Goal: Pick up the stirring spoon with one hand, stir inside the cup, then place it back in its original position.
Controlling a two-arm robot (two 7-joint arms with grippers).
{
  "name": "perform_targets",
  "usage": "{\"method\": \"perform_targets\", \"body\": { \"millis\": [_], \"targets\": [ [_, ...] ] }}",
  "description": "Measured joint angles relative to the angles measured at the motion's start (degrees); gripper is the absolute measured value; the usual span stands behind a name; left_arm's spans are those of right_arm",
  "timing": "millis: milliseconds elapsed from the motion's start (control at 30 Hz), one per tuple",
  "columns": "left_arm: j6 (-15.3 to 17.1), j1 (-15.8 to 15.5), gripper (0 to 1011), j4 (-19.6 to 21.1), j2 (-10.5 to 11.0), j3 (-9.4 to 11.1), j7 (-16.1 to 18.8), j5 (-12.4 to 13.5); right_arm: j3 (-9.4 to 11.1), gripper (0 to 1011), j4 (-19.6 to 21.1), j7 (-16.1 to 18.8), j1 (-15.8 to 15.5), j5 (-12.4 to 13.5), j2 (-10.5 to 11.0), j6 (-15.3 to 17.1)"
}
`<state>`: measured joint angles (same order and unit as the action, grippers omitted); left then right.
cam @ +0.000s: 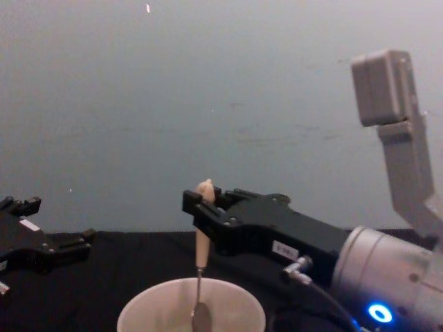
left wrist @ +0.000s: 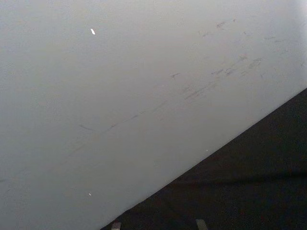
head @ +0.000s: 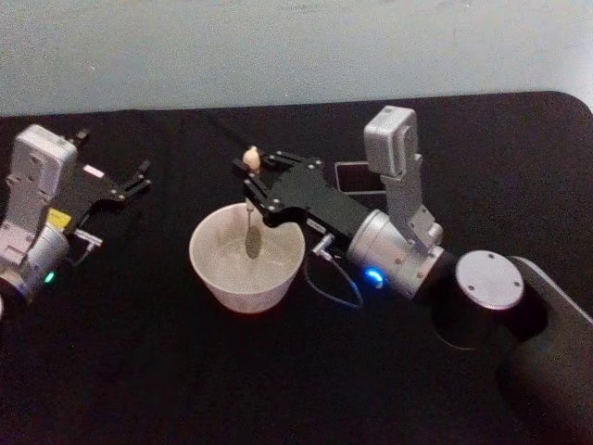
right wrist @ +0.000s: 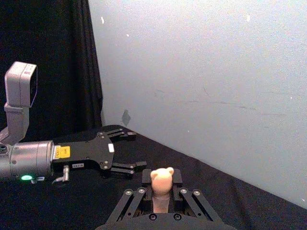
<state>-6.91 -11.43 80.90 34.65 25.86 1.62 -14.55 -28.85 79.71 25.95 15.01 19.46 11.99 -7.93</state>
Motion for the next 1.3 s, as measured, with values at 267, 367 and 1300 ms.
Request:
{"method": "perform_targets", "body": {
  "millis": [267, 367, 1300],
  "targets": [
    [0.0, 0.0, 1001, 0.0, 0.0, 0.0, 0.0, 0.0, 1.05, 227, 2.91, 1.45, -2.1, 1.39, 2.45, 0.65],
    [0.0, 0.0, 1001, 0.0, 0.0, 0.0, 0.0, 0.0, 1.05, 227, 4.06, 2.0, -2.98, 1.83, 3.27, 0.9],
    [0.0, 0.0, 1001, 0.0, 0.0, 0.0, 0.0, 0.0, -2.19, 227, 1.71, 0.2, -0.79, 0.6, -0.5, 1.83]
  ]
}}
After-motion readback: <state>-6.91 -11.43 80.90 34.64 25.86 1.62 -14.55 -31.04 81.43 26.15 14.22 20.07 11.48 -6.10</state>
